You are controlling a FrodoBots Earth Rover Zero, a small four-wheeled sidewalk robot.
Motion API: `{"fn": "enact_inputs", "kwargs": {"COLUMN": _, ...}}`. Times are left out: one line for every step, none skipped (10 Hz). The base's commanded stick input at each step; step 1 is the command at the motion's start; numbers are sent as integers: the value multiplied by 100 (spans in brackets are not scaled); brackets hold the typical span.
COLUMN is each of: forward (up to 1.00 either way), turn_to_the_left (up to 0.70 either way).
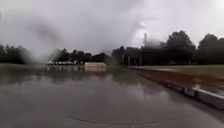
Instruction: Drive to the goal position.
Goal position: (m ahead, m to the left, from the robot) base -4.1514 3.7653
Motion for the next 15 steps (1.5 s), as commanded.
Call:
{"fn": "enact_inputs", "kwargs": {"forward": 70, "turn_to_the_left": 0}}
{"fn": "enact_inputs", "kwargs": {"forward": 70, "turn_to_the_left": 0}}
{"fn": "enact_inputs", "kwargs": {"forward": 70, "turn_to_the_left": 0}}
{"fn": "enact_inputs", "kwargs": {"forward": 70, "turn_to_the_left": 0}}
{"fn": "enact_inputs", "kwargs": {"forward": 70, "turn_to_the_left": 0}}
{"fn": "enact_inputs", "kwargs": {"forward": 70, "turn_to_the_left": 0}}
{"fn": "enact_inputs", "kwargs": {"forward": 70, "turn_to_the_left": 0}}
{"fn": "enact_inputs", "kwargs": {"forward": 70, "turn_to_the_left": 0}}
{"fn": "enact_inputs", "kwargs": {"forward": 70, "turn_to_the_left": 0}}
{"fn": "enact_inputs", "kwargs": {"forward": 70, "turn_to_the_left": 0}}
{"fn": "enact_inputs", "kwargs": {"forward": 70, "turn_to_the_left": 0}}
{"fn": "enact_inputs", "kwargs": {"forward": 70, "turn_to_the_left": 0}}
{"fn": "enact_inputs", "kwargs": {"forward": 70, "turn_to_the_left": 0}}
{"fn": "enact_inputs", "kwargs": {"forward": 70, "turn_to_the_left": 0}}
{"fn": "enact_inputs", "kwargs": {"forward": 70, "turn_to_the_left": 0}}
